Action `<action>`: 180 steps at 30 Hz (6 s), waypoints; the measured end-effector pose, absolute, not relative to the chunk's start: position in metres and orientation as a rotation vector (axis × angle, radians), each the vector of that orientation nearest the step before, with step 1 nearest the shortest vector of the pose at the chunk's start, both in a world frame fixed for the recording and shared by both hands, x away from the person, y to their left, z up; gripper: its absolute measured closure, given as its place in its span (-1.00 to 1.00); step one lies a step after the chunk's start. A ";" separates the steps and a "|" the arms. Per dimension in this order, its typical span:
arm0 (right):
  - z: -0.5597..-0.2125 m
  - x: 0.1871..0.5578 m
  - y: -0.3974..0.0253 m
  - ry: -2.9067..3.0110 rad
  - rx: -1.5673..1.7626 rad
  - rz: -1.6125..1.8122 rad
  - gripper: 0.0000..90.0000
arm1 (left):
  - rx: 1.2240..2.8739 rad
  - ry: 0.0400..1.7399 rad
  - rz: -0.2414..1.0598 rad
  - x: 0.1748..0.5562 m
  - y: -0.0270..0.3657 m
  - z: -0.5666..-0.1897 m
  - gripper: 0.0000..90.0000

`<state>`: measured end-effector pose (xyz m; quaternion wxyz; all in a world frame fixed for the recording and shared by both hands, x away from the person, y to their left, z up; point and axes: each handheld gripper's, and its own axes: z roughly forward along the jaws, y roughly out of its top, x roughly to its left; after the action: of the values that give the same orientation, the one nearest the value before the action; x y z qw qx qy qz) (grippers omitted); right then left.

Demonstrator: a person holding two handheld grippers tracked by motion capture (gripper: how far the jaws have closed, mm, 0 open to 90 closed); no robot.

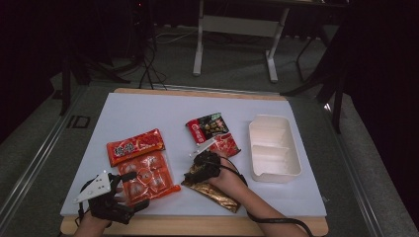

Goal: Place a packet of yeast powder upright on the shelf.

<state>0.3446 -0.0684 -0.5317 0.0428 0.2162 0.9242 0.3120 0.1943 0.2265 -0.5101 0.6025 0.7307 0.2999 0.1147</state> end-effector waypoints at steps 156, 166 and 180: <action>-0.389 0.512 -0.286 1.978 1.305 1.534 0.97 | 1.706 0.735 0.266 0.197 0.226 -0.513 -0.99; -0.410 0.505 -0.301 1.966 1.392 1.559 0.97 | 1.713 0.733 0.267 0.197 0.226 -0.513 -0.99; -0.421 0.488 -0.332 1.902 1.478 1.430 0.92 | 1.718 0.729 0.270 0.197 0.224 -0.513 -0.99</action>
<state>0.4879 -0.3316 -0.4207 0.1693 0.5200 0.6691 0.5033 0.1969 0.2243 -0.5133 0.5875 0.7373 0.3127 0.1158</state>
